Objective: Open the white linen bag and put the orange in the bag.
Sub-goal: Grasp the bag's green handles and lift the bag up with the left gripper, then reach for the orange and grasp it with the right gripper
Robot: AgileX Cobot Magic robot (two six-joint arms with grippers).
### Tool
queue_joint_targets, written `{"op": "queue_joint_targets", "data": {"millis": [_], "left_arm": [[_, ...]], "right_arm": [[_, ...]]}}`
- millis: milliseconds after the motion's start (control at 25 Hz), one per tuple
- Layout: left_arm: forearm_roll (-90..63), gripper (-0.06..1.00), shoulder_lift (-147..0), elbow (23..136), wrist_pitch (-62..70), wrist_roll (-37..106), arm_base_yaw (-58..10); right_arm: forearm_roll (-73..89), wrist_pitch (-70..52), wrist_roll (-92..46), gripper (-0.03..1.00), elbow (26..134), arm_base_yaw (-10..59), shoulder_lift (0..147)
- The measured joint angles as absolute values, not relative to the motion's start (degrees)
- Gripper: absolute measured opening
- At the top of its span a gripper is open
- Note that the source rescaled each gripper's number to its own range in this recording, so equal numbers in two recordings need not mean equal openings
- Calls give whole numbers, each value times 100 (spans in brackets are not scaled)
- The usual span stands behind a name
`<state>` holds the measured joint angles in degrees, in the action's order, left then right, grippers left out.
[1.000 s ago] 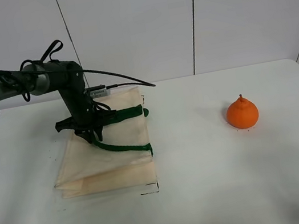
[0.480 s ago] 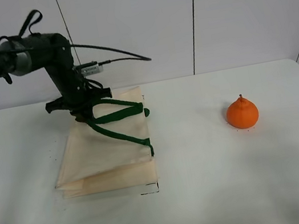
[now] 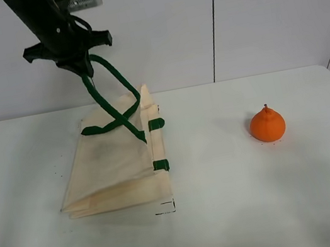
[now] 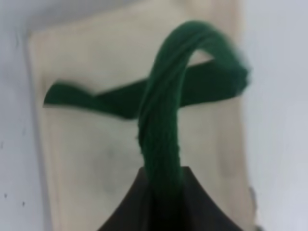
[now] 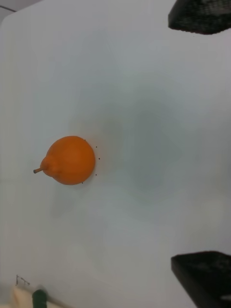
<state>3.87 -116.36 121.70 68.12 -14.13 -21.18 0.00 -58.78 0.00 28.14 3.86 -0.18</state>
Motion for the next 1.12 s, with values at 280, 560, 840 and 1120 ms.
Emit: {"op": "queue_joint_targets", "data": {"millis": [280, 560, 840, 1120], "left_arm": [[387, 0, -11122, 12328, 6819, -1257, -2310], [553, 0, -10719, 12332, 6823, -1216, -2310], [534, 0, -10712, 12332, 6823, -1216, -2310], [534, 0, -10712, 12332, 6823, -1216, -2310]], "right_arm": [[0, -5595, 0, 100, 3095, 386, 1375], [140, -4782, -39, 100, 4332, 386, 5005], [173, -4993, -188, 100, 6960, 386, 8784], [232, -6027, -203, 100, 9333, 405, 11461]]}}
